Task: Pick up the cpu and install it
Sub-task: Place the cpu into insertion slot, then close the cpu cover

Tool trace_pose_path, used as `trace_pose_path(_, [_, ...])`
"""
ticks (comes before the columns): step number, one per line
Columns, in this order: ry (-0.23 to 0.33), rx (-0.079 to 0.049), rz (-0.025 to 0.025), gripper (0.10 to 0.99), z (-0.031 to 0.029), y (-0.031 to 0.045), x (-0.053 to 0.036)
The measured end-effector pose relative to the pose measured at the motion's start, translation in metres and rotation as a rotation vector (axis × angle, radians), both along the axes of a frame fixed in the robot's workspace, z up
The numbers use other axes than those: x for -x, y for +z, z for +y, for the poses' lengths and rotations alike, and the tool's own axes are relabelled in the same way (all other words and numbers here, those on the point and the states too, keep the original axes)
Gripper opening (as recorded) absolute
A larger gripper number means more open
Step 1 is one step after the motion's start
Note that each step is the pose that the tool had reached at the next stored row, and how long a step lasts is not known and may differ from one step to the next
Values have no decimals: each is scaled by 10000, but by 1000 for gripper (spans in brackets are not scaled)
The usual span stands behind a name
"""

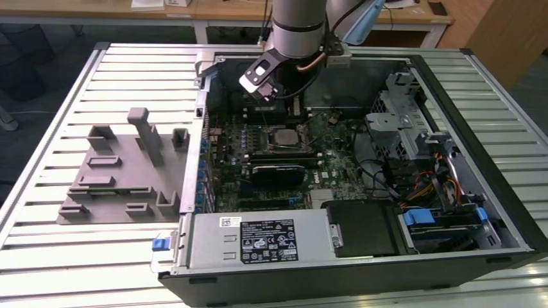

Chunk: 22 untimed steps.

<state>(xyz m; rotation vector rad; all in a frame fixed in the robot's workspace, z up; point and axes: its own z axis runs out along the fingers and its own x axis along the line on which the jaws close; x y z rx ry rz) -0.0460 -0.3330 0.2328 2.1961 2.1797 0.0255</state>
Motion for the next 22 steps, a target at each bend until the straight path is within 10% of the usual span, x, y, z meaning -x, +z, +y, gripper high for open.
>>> trace_pose_path(5, [1, 1, -21, 106, 0, 145, -1])
trace_pose_path(22, [1, 0, -31, 106, 0, 147, 0])
